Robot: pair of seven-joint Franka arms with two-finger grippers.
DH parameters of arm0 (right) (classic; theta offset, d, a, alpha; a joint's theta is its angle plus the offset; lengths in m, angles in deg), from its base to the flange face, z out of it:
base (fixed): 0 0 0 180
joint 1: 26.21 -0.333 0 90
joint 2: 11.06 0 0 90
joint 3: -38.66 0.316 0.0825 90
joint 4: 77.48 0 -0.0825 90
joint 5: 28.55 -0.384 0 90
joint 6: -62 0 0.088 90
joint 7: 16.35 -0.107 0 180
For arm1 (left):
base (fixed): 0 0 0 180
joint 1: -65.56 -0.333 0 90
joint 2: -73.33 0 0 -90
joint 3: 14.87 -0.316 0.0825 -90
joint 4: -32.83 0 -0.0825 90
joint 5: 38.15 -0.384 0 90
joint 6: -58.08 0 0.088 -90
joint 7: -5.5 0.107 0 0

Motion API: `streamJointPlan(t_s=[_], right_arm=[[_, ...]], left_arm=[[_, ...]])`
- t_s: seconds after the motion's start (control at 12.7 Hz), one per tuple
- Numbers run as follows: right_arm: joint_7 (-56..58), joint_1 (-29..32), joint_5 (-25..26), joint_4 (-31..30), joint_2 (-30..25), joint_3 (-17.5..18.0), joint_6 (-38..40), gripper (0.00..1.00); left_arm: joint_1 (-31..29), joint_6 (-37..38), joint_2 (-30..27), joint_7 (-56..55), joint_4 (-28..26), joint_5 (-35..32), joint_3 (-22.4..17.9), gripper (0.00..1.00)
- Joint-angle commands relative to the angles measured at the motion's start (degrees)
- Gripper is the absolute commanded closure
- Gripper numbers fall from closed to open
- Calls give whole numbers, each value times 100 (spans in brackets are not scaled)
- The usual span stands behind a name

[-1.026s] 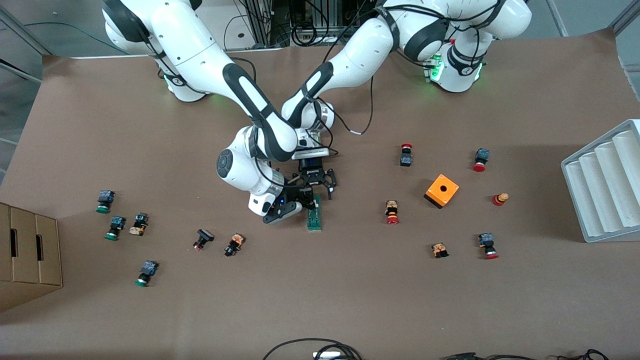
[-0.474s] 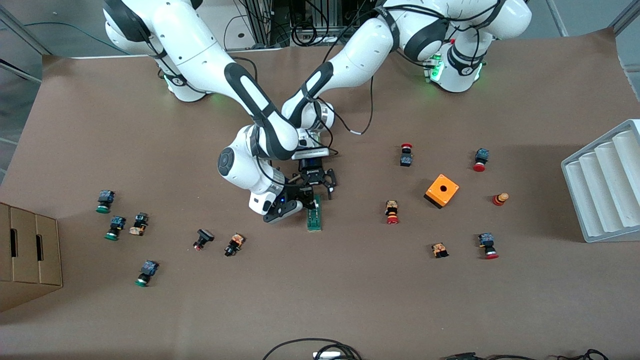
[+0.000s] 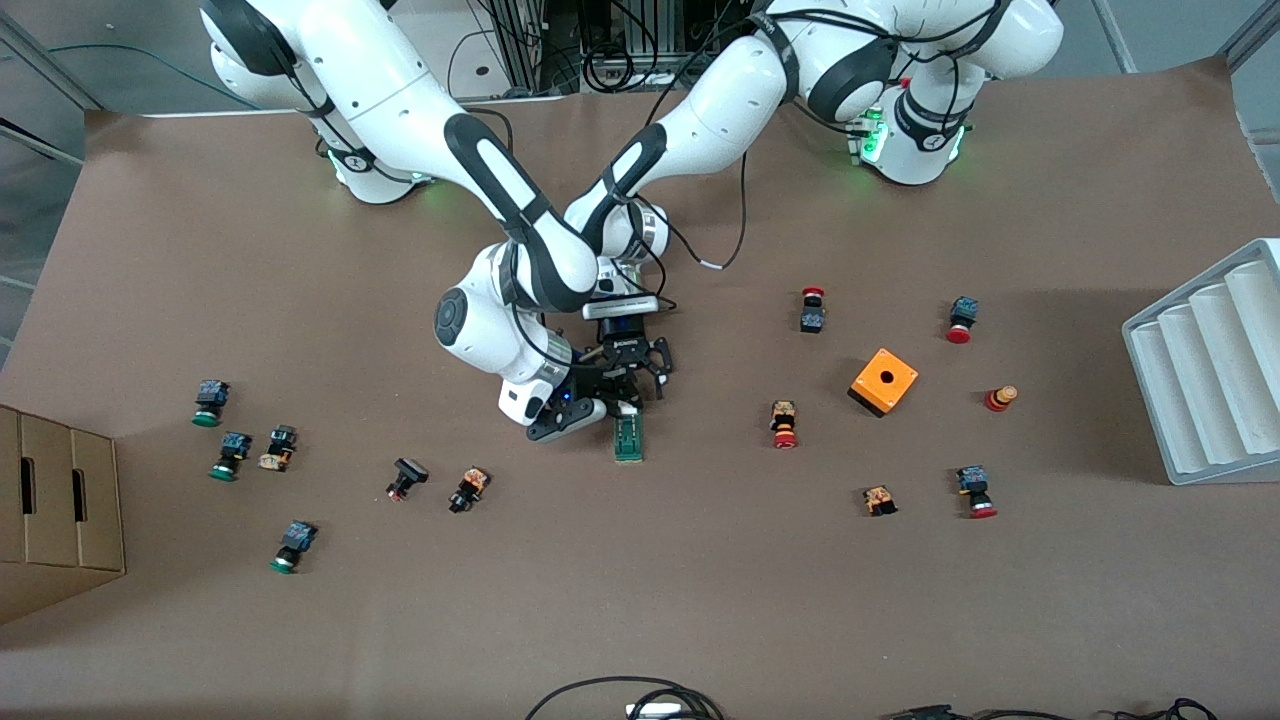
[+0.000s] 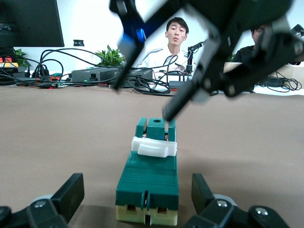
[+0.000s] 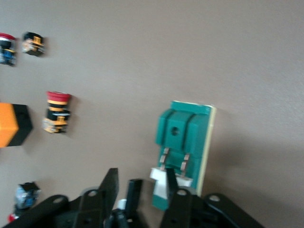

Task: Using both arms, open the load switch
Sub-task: 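Press the white handle down onto the switch contacts with the right gripper, then open the right gripper and lift it off the white handle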

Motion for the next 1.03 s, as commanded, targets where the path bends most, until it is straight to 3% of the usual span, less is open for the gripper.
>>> streamJointPlan(t_s=[0.0, 0.08, 0.16, 0.95], right_arm=[[13, -45, -222, -198, -407, -44, 152, 40], [22, -45, -222, -198, -459, -44, 152, 24], [30, -45, -222, -198, -512, -53, 143, 0], [22, 561, -125, -338, -1452, -79, 1197, 0]], left_arm=[[103, -64, 337, -193, 207, -61, -9, 0], [103, -64, 337, -193, 207, -70, -9, 0], [112, -64, 337, -193, 207, -61, -9, 0], [103, -64, 266, -88, 216, 18, 9, 0]])
